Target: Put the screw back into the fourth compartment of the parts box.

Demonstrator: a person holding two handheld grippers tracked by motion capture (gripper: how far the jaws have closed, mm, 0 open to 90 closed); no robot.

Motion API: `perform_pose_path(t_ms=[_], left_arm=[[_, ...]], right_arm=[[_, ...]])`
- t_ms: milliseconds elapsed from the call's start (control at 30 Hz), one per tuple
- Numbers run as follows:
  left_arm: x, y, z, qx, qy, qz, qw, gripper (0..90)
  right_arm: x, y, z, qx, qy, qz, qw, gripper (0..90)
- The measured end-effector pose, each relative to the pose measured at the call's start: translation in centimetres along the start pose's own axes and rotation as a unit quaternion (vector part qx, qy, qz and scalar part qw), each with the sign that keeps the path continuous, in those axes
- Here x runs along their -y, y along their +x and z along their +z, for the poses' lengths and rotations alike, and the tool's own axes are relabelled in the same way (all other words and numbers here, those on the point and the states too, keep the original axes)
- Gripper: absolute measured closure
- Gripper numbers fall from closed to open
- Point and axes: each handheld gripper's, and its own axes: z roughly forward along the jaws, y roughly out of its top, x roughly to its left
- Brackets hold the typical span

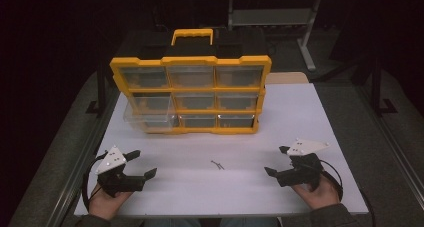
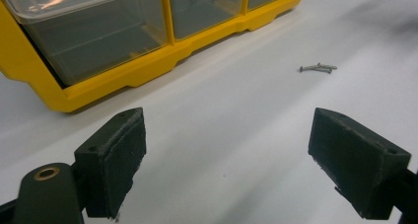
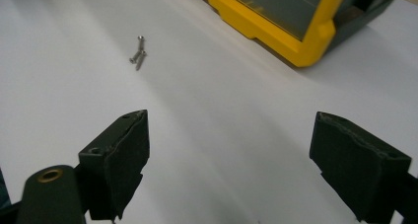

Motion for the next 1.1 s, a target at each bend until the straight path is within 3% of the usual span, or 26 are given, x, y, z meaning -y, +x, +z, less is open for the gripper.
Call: perform_pose_path(t_ms=[300, 367, 467, 767, 867, 900, 1100], left_arm=[[0.0, 0.0, 0.1, 0.000, -0.008, -0.004, 1.0000, 14.3], [-0.1, 0.0, 0.1, 0.001, -0.007, 0.000, 1.0000, 14.3], [-0.1, 0.0, 0.1, 0.001, -0.008, -0.003, 1.0000, 14.3], [-0.2, 0.0, 0.1, 0.002, -0.003, -0.003, 1.0000, 14.3], [-0.1, -0.1, 0.1, 0.002, -0.003, -0.002, 1.0000, 14.3], [-0.1, 0.0, 0.1, 0.001, -0.002, -0.001, 1.0000, 14.3], [0.0, 0.0, -0.2, -0.001, -0.005, -0.003, 1.0000, 14.3]], right_arm=[[-1.5, 0.5, 1.5, -0.024, 0.025, -0.012, 0.9993, 15.9], [-2.8, 0.9, 3.0, -0.043, 0.049, -0.014, 0.9978, 18.2], [-3.4, 1.1, 3.9, -0.051, 0.061, -0.025, 0.9966, 19.6], [-4.8, 1.6, 5.7, -0.069, 0.081, -0.031, 0.9938, 23.1], [-5.8, 2.1, 6.6, -0.079, 0.088, -0.040, 0.9922, 28.5], [-6.5, 2.5, 7.5, -0.081, 0.098, -0.058, 0.9902, 33.8], [-7.5, 3.2, 9.3, -0.092, 0.118, -0.070, 0.9862, 44.9]])
